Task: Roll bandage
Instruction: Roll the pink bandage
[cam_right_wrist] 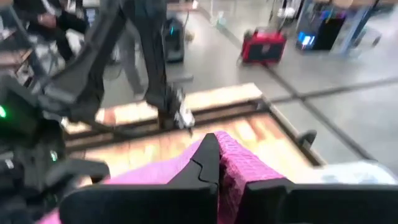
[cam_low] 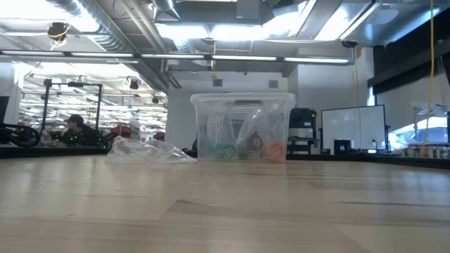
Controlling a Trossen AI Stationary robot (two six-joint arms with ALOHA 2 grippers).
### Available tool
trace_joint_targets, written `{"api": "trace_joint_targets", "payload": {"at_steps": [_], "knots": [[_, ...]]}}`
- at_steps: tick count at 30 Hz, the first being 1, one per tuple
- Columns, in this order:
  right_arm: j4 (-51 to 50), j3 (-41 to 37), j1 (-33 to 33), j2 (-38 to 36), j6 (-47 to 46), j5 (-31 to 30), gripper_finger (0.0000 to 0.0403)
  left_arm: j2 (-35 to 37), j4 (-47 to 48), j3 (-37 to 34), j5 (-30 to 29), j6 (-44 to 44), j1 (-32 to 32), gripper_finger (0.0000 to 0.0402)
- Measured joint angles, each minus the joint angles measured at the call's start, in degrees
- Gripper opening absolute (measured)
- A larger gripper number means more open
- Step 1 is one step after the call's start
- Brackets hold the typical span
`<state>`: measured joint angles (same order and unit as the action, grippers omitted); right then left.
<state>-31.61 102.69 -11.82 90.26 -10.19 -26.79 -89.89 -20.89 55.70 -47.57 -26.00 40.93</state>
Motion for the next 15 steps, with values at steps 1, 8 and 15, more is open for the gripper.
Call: {"api": "trace_joint_targets", "payload": {"at_steps": [1, 8, 15], "knots": [[-1.4, 0.0, 0.7, 0.0, -0.6, 1.8, 0.0002, 0.0, -0.6, 0.0, 0.1, -0.4, 0.2, 0.0017], [-11.3, 0.0, 4.3, 1.9, -3.4, 7.7, 0.0071, 0.0, -2.1, 0.0, 0.7, 0.4, 0.5, 0.0017], [-18.5, 0.0, 6.9, 7.8, -1.1, 16.7, 0.0204, -0.1, -1.6, 0.0, 2.7, 9.4, 1.6, 0.0017]]}}
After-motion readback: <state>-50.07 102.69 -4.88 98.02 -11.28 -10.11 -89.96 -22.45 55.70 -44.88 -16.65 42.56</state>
